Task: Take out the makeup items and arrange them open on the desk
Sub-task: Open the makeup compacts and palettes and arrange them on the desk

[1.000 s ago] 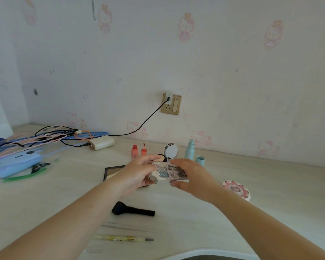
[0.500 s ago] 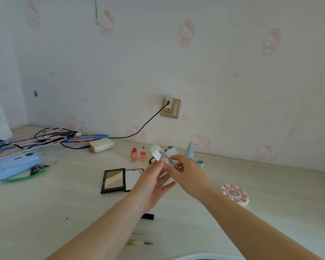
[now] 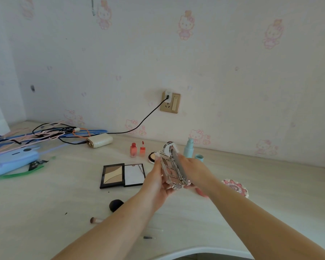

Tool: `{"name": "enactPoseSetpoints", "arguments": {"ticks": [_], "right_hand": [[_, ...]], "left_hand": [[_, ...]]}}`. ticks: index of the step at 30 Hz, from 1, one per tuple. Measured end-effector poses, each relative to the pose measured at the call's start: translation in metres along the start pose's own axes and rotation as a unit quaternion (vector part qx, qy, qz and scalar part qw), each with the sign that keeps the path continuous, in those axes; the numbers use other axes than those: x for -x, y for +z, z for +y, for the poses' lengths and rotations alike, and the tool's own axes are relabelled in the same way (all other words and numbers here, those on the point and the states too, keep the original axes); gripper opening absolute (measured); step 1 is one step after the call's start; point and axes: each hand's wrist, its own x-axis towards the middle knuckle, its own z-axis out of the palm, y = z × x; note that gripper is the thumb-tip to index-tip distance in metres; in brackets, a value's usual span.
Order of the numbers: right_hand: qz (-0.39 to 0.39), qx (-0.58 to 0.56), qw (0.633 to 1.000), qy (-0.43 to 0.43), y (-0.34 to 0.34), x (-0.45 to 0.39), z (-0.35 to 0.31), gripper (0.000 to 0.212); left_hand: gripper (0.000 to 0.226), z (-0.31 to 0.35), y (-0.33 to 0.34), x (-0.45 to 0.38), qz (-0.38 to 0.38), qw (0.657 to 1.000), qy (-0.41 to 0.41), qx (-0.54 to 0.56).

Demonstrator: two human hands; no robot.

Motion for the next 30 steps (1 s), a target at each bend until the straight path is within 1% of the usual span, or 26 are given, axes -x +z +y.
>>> {"name": "enactPoseSetpoints", "arguments": {"ticks": [3,7,9,14,17,19,22,24,26,27,30], "right_hand": [[-0.009,-0.059,0.997,0.04,-0.007,-0.006,0.008,0.039],[-0.006,-0.127,0.986,0.107,-0.011,-0.016,0.024,0.038],[0.001,-0.135,0.983,0.122,-0.013,-0.02,0.03,0.036],[0.028,-0.119,0.987,0.107,-0.012,-0.026,0.037,0.038],[0.044,-0.046,0.994,0.087,-0.008,-0.029,0.039,0.039],[0.059,0.016,0.996,0.07,-0.003,-0.031,0.04,0.042],[0.059,0.082,0.994,0.04,0.002,-0.034,0.04,0.043],[0.036,0.109,0.993,0.018,0.005,-0.034,0.039,0.045],[0.031,0.093,0.995,0.0,0.007,-0.034,0.04,0.045],[0.031,0.083,0.996,-0.003,0.008,-0.034,0.041,0.042],[0.027,0.076,0.997,-0.003,0.012,-0.035,0.043,0.031]], "left_hand": [[0.053,0.001,-0.005,-0.003,0.013,1.0,-0.018,-0.018],[0.046,0.001,-0.008,-0.003,0.03,0.998,-0.048,-0.007],[0.041,0.001,-0.009,-0.003,0.034,0.998,-0.051,-0.008],[0.023,0.007,-0.02,0.002,0.039,0.998,-0.034,-0.024],[0.012,0.011,-0.026,0.006,0.074,0.996,-0.023,-0.042],[0.015,0.012,-0.028,0.009,0.076,0.994,-0.021,-0.075],[0.035,0.012,-0.028,0.012,0.038,0.992,-0.024,-0.121],[0.032,0.013,-0.027,0.015,0.03,0.989,-0.033,-0.138],[0.023,0.013,-0.028,0.015,0.037,0.987,-0.04,-0.154],[0.021,0.013,-0.027,0.015,0.04,0.984,-0.045,-0.166],[0.028,0.015,-0.028,0.016,0.036,0.981,-0.063,-0.181]]}}
